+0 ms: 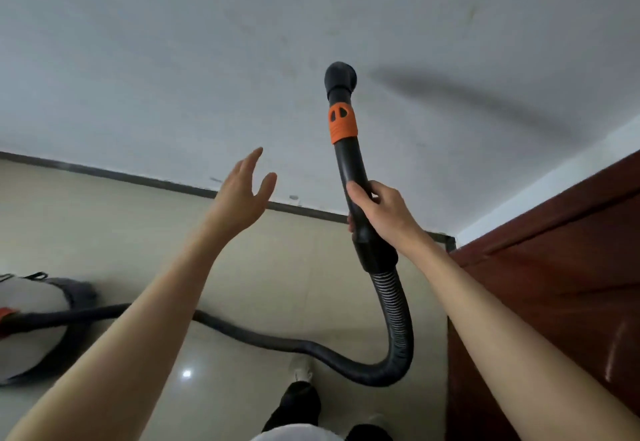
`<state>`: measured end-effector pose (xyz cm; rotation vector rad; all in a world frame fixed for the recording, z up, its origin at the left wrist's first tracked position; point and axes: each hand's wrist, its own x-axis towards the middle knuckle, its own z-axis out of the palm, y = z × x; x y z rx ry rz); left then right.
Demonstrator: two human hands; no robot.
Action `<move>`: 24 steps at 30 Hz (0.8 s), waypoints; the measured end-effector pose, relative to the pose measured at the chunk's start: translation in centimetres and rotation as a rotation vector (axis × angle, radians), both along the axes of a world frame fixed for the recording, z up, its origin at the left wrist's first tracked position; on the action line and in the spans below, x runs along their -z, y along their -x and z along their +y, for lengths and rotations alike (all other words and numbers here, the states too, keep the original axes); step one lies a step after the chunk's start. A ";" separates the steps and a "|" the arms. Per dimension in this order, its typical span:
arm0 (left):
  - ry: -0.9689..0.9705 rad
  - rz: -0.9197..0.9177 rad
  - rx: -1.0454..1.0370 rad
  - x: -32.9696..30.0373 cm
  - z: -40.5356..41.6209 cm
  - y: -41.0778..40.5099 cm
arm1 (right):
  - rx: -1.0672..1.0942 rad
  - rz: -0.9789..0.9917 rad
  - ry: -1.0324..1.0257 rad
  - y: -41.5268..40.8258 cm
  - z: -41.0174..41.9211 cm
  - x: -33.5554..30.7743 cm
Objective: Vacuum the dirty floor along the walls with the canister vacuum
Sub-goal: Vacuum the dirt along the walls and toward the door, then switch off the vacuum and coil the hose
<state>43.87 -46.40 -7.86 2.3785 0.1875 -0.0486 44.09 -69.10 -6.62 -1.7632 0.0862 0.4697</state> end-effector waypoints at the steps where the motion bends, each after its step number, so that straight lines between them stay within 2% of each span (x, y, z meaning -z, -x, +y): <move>1: -0.068 -0.051 -0.012 -1.9 2.4 0.8 | -0.015 -0.019 -0.022 -0.1 1.7 -1.8; 4: -0.264 -0.165 -0.066 -6.6 8.1 4.1 | -0.051 -0.038 -0.106 0.0 6.7 -5.9; 9: -0.435 -0.178 -0.204 -10.7 14.3 11.8 | -0.234 -0.073 -0.177 1.4 15.1 -9.9; 16: -0.427 -0.048 -0.558 -13.0 20.0 24.8 | -0.600 -0.136 -0.171 6.2 26.3 -12.5; 20: -0.392 -0.018 -0.740 -13.2 23.4 31.0 | -0.724 -0.167 -0.192 9.3 33.3 -13.1; 24: -0.350 0.034 -0.832 -12.6 28.5 35.3 | -0.820 -0.191 -0.189 12.0 41.0 -12.7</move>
